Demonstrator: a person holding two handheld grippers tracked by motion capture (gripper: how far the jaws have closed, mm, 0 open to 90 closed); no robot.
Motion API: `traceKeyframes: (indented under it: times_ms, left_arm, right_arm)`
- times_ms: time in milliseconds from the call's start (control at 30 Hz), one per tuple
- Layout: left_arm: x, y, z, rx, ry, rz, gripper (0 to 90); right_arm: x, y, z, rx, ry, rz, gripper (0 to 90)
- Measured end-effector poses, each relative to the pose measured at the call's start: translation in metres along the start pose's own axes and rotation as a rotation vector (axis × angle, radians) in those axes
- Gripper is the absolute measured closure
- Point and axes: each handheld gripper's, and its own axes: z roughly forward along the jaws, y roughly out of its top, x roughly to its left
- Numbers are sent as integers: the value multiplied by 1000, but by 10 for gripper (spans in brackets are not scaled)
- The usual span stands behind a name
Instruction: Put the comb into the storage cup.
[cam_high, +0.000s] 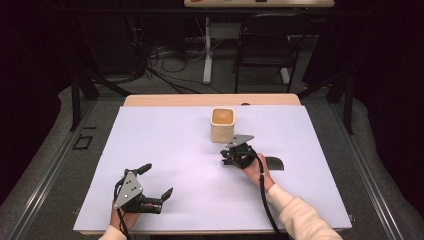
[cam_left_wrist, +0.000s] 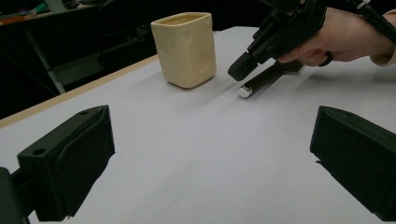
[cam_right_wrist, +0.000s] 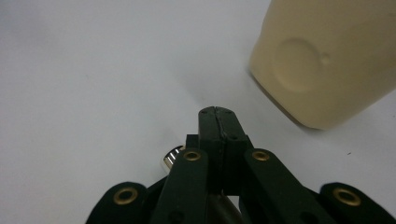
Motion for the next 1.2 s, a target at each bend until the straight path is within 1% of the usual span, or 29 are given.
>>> traceKeyframes:
  times_ms: [67,200,400,600,733,933,1133,1200]
  left_arm:
    - [0,0,0,-1,0,-3,0]
    - [0,0,0,0,0,-3,0]
    - [0,0,0,0,0,-3,0]
    - [0,0,-1,1,1,-4,0]
    - [0,0,-1,-1,1,-2,0]
    - [1,0,-2,0,5,-1,0]
    - [1,0,-2,-2,5,-2,0]
    - [1,0,-2,-2,4,-1,0]
  right_arm:
    - [0,-1,2,9,5,8,900]
    - [2,-1,4,22,13,-6,900]
    - [3,-1,5,44,31,0,900]
    - [5,-1,4,61,45,-3,900]
    - [7,-1,4,77,57,1,900]
    - [7,-2,4,88,63,2,900]
    - [10,-3,2,107,82,8,900]
    - [10,-2,1,112,86,3,900]
